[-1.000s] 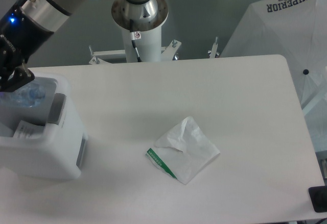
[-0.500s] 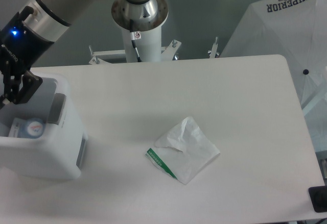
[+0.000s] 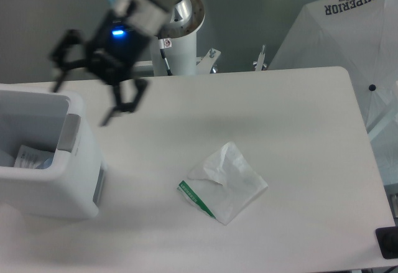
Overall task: Place the trash in the trash can
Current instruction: 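Move the open gripper back over the white plastic bag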
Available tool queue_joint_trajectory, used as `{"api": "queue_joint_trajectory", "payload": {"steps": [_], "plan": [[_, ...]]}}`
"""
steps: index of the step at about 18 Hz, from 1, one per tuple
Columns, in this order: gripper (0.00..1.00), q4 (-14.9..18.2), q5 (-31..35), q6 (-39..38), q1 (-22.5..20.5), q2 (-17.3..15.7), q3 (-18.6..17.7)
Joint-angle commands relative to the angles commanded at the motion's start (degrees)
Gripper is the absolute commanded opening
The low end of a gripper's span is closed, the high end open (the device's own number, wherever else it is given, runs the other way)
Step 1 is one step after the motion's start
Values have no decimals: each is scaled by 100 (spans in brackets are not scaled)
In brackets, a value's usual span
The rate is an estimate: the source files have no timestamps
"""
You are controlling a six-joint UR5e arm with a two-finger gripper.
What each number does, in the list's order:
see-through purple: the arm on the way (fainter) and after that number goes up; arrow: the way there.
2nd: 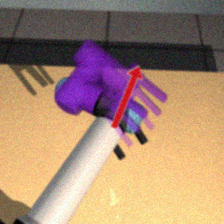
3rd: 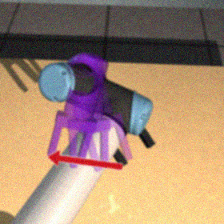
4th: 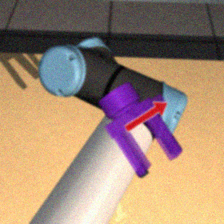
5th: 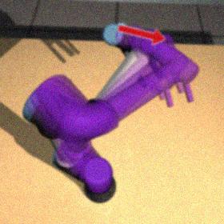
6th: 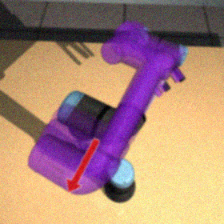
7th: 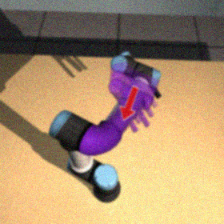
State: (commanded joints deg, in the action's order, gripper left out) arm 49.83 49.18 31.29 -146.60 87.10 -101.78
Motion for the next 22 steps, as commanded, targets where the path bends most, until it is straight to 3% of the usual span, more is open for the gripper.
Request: {"api": "queue_joint_trajectory", "payload": {"steps": [6, 11, 14, 18, 20, 22], "plan": [[100, 62, 1320, 227, -211, 246, -289], [100, 228, 3094, 2658, -167, 439, -747], [100, 404, 3606, 3655, -141, 527, -808], [100, 282, 3826, 4017, -123, 817, -932], [100, 273, 4351, 4043, -89, 1001, -949], [100, 72, 4792, 3974, 244, 1273, -906]]}}
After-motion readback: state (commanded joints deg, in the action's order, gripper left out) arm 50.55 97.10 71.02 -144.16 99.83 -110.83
